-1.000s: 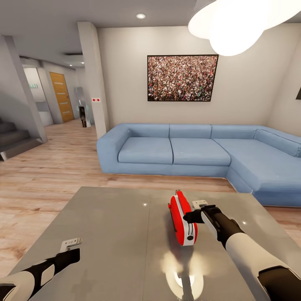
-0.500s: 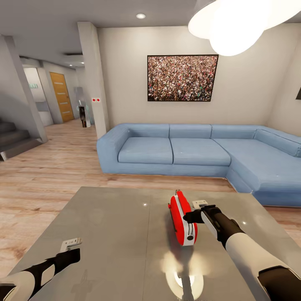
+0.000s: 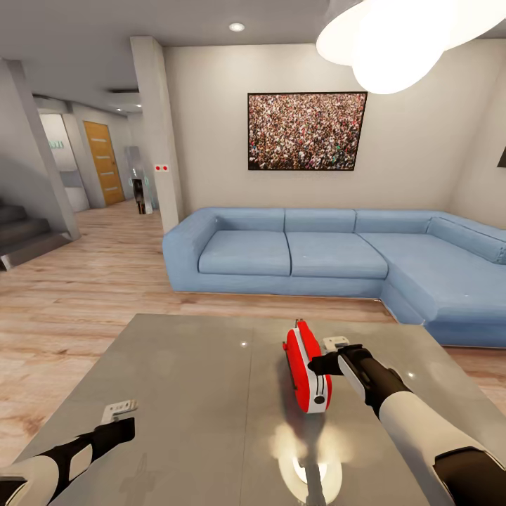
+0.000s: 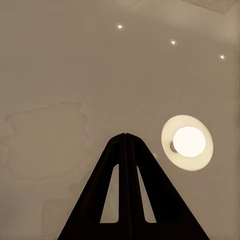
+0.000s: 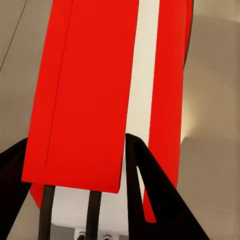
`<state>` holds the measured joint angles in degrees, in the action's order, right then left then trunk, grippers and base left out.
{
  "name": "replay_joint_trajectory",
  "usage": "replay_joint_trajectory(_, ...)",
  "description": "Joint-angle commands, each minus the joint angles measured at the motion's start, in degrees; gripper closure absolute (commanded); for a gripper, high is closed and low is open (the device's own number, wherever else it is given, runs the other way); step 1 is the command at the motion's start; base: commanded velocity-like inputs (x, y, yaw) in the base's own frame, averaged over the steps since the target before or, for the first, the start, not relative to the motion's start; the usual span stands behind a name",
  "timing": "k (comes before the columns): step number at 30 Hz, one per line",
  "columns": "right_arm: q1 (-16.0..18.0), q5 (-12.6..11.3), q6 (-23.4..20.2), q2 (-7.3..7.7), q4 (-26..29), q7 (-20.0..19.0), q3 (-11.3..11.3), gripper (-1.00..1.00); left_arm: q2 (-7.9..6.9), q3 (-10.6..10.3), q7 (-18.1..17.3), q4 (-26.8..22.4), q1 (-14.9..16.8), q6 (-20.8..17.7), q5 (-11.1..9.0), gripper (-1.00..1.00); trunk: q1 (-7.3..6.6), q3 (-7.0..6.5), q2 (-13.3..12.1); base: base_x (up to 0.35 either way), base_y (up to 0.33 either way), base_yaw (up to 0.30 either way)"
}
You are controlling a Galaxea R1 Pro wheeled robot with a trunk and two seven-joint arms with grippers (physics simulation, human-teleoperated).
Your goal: Turn on the radio receiver that's on the table in the living room.
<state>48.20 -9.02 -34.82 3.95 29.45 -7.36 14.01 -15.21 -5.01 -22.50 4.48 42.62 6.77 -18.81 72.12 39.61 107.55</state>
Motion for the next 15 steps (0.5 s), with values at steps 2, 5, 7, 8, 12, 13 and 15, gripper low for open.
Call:
replay_joint_trajectory(2, -0.04, 0.41, 0.02, 0.0, -1.28, -0.11, 0.07, 1.0, 0.0, 0.0, 0.0, 0.0, 0.0, 0.0, 0.0, 1.0, 0.01, 0.01, -0.01, 0.0, 0.0, 0.0)
replay_joint_trajectory(5, -0.04, 0.41, 0.02, 0.0, -1.39, -0.3, 0.11, 1.0, 0.0, 0.0, 0.0, 0.0, 0.0, 0.0, 0.0, 1.0, 0.01, 0.01, -0.01, 0.0, 0.0, 0.0)
replay_joint_trajectory(7, -0.04, 0.41, 0.02, 0.0, -1.41, -0.29, 0.11, 1.0, -0.04, 0.0, 0.0, 0.0, 0.0, 0.0, 0.0, 1.0, 0.01, 0.01, -0.01, 0.0, 0.0, 0.0)
replay_joint_trajectory(8, -0.04, 0.41, 0.02, 0.0, -1.41, -0.29, 0.12, 1.0, -0.06, 0.0, 0.0, 0.0, 0.0, 0.0, 0.0, 1.0, 0.01, 0.01, -0.01, 0.0, 0.0, 0.0)
replay_joint_trajectory(12, -0.04, 0.41, 0.06, 0.0, -1.41, -0.21, 0.09, 1.0, -0.06, 0.0, 0.0, 0.0, 0.0, 0.0, 0.0, 1.0, 0.01, 0.01, -0.01, 0.0, 0.0, 0.0)
replay_joint_trajectory(13, -0.04, 0.44, 0.08, 0.0, -1.42, -0.18, 0.07, 1.0, -0.07, 0.0, 0.0, 0.0, 0.0, 0.0, 0.0, 1.0, 0.01, 0.01, -0.01, 0.0, 0.0, 0.0)
replay_joint_trajectory(15, -0.04, 0.48, 0.1, 0.0, -1.42, -0.09, 0.07, 1.0, -0.08, 0.0, 0.0, 0.0, 0.0, 0.0, 0.0, 1.0, 0.01, 0.01, -0.01, 0.0, 0.0, 0.0)
